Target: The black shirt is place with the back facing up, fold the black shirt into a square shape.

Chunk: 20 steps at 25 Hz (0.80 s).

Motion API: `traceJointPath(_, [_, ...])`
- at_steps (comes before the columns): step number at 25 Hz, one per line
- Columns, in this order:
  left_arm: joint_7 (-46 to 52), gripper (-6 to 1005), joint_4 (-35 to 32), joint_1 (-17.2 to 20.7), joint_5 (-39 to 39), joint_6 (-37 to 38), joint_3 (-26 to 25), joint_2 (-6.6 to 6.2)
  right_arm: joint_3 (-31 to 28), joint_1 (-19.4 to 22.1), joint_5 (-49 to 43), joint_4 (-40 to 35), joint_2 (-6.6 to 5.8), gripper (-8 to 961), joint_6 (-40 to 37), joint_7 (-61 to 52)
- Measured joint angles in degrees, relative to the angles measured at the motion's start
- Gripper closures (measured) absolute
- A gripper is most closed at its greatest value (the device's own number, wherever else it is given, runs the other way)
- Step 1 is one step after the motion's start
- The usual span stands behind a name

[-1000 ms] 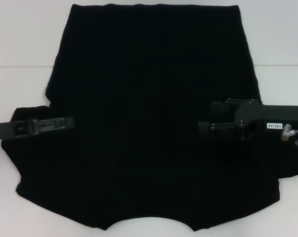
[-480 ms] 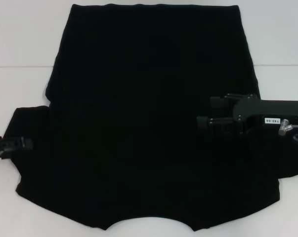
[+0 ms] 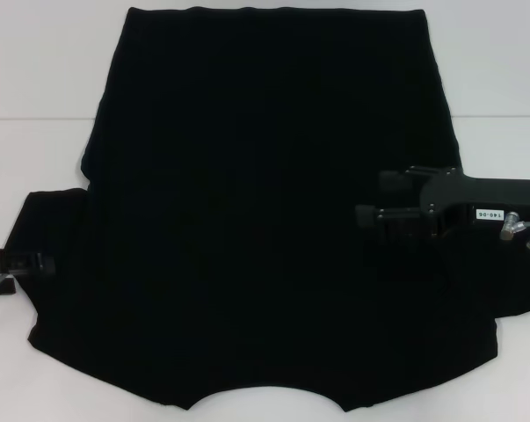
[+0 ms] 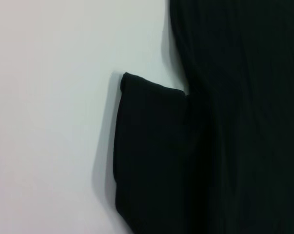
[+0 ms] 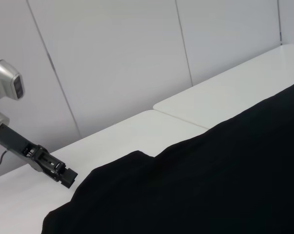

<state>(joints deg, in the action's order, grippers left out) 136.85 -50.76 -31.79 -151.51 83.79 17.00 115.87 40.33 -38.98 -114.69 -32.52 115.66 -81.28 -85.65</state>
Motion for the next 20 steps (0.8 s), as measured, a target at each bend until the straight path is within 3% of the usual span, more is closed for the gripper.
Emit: traceJointPath(20, [0.7,211,2.7,-1.2,-1.5,-4.2,2.0,-0.24,-0.3,0.3,0.0,0.0,-0.18,37,-0.3,-1.2])
